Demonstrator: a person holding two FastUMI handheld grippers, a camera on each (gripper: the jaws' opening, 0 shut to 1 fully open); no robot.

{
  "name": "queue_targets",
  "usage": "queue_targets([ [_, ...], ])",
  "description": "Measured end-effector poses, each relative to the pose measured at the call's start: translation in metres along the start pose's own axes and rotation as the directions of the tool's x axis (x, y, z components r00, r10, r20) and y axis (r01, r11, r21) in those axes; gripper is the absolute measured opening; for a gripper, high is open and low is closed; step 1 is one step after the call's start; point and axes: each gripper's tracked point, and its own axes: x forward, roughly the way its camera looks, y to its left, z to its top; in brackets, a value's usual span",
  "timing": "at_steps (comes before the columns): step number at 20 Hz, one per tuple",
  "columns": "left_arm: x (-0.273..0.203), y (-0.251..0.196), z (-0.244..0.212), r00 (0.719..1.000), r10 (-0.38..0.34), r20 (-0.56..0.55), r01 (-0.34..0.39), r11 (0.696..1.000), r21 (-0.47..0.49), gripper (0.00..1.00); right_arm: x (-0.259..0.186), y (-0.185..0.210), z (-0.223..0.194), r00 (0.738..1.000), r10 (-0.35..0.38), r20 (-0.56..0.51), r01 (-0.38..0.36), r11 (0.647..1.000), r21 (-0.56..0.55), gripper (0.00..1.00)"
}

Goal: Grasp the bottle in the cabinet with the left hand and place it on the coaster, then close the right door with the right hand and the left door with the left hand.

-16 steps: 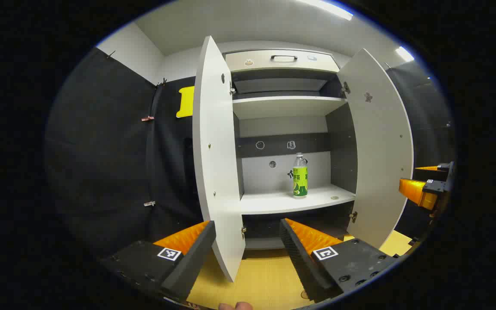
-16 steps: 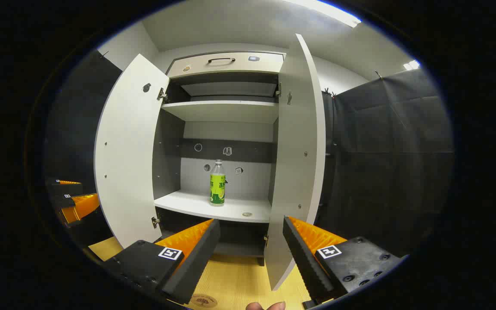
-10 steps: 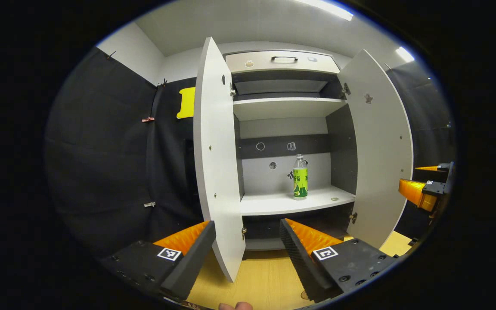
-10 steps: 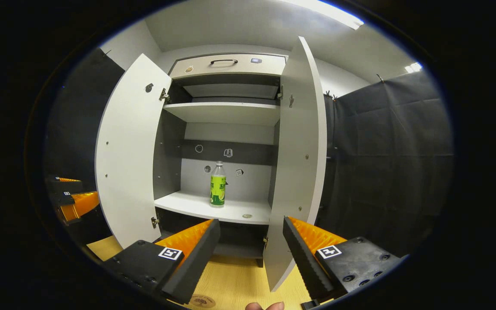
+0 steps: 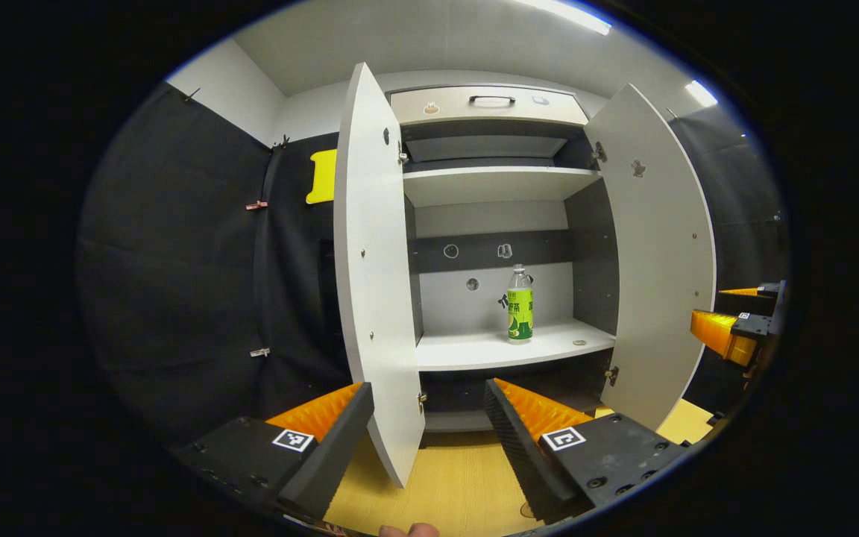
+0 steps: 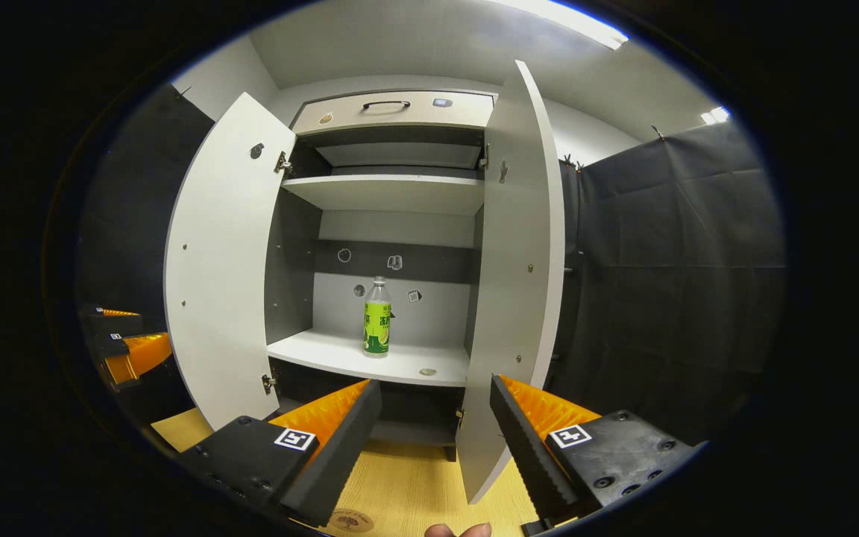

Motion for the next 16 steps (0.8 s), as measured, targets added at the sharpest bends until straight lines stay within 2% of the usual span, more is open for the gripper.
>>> queue_targets([
  [10, 0.004, -0.012, 0.001, 1.000, -0.030, -0.002, 0.030, 1.000, -0.003, 0.95, -0.007, -0.009, 0.005, 1.000, -0.019, 0.005, 0.019, 1.000, 0.006, 0.98],
  [16, 0.037, -0.058, 0.009, 0.993, -0.115, 0.012, 0.115, 0.993, -0.032, 0.95, -0.014, -0.027, 0.014, 0.999, -0.028, 0.016, 0.028, 1.000, -0.003, 0.98],
])
